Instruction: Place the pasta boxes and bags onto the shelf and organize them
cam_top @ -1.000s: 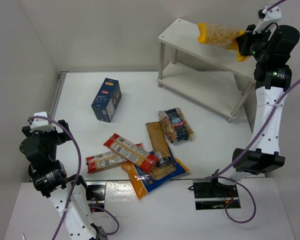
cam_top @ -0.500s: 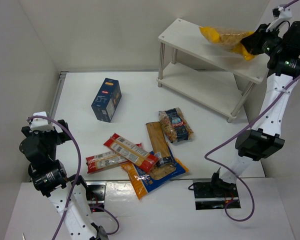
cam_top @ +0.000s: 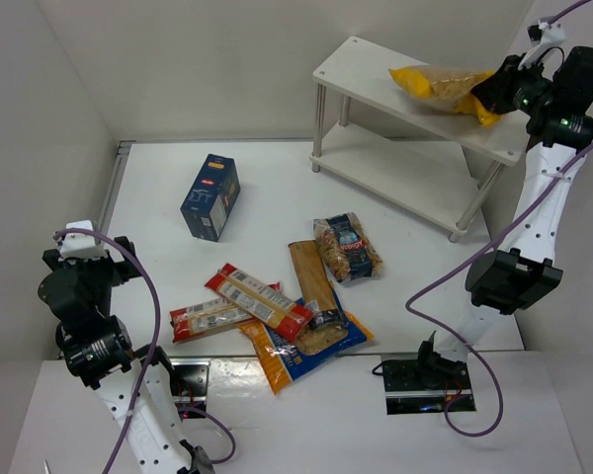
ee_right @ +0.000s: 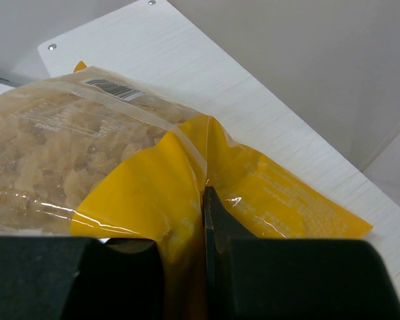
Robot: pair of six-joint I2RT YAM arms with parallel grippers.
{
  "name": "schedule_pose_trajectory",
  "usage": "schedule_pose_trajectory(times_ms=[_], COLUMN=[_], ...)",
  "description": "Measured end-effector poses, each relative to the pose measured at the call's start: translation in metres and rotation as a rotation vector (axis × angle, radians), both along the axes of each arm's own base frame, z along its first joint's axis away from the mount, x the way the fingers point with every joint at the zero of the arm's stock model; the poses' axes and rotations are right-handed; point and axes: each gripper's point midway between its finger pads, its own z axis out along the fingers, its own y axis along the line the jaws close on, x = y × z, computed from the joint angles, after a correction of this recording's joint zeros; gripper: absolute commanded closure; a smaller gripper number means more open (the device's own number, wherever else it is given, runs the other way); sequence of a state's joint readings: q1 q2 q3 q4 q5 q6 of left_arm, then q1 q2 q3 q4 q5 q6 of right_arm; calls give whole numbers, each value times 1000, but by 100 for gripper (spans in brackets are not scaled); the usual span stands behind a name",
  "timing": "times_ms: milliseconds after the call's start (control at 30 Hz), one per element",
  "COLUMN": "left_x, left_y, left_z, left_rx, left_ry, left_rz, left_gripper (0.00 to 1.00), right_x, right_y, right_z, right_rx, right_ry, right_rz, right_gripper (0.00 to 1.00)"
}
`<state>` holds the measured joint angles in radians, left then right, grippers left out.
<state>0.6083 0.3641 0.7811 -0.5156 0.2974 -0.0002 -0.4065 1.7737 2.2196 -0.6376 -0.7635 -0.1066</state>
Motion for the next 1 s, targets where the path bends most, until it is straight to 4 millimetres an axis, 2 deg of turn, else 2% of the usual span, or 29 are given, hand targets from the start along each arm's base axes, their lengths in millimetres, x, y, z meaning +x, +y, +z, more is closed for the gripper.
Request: schedule_pose_trajectory(times_ms=[300,567,1000], left_x=[0,0,1], left_y=[0,0,-2], left_z=[0,0,0], left_rx=[0,0,-1], left_ry=[0,0,-2], left_rz=[0,-1,-14], left_gripper=[0,0,0], right_x=[1,-10,-30], right_y=[-3,-4,6], right_z=[-11,-17,-23], right_rx=[-71,-103,-211], right_ry=[-1,2,-25], right_rz=[12,-11,-228], right_gripper=[100,100,100])
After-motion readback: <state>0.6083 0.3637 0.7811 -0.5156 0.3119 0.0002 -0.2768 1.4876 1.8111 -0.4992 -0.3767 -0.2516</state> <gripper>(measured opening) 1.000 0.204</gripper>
